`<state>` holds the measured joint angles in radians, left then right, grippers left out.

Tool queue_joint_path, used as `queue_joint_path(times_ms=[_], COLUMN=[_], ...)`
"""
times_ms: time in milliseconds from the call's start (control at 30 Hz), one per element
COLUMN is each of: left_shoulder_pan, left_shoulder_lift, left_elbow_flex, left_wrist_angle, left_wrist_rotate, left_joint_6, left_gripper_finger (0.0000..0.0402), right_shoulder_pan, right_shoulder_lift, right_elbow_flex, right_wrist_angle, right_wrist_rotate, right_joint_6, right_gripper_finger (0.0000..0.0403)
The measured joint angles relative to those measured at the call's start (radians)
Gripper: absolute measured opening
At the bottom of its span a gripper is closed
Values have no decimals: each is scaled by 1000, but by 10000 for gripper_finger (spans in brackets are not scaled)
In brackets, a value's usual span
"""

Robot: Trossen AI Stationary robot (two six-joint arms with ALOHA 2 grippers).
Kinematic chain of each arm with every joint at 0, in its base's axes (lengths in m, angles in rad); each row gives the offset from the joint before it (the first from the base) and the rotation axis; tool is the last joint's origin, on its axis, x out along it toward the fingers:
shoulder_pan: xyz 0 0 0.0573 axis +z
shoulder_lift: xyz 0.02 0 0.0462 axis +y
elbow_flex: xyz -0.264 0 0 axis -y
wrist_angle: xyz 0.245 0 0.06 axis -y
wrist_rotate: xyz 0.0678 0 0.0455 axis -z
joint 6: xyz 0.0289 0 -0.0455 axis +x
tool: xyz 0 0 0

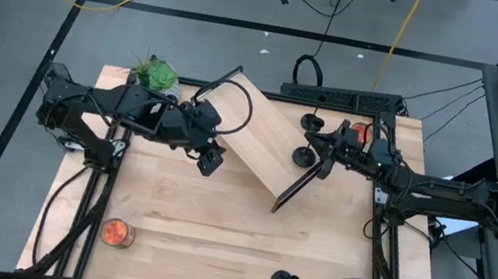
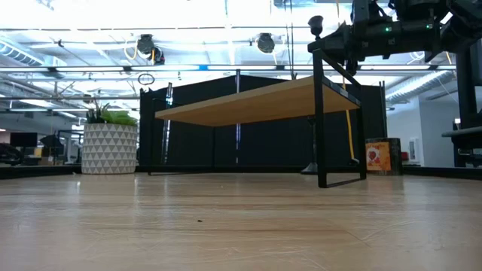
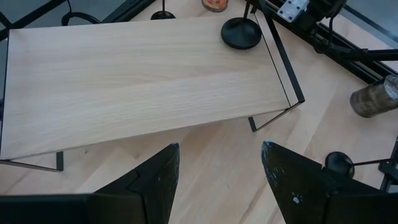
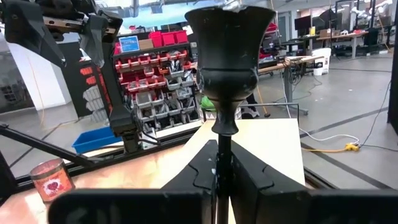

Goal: Pick & Place candle stick holders
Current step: Put the top left black candlestick on the shelf

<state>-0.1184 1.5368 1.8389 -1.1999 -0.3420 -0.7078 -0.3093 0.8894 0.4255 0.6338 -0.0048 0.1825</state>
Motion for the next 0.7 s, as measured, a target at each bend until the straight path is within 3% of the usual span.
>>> queue_joint_path(times_ms=[267,700], left_shoulder_pan=[0,0], left_shoulder_lift=[0,0], left_elbow_flex=[0,0], left_wrist_angle=[0,0], left_wrist_rotate=[0,0], left_joint_6=[7,6], left_gripper_finger=[234,235], right_shoulder_pan=[11,10], right_shoulder_lift=[0,-1], right_elbow_flex=[0,0], right_wrist_angle=[-36,-56], right_wrist_rotate=[-30,-24], right_joint_6=[0,15], right_gripper_finger=[25,141])
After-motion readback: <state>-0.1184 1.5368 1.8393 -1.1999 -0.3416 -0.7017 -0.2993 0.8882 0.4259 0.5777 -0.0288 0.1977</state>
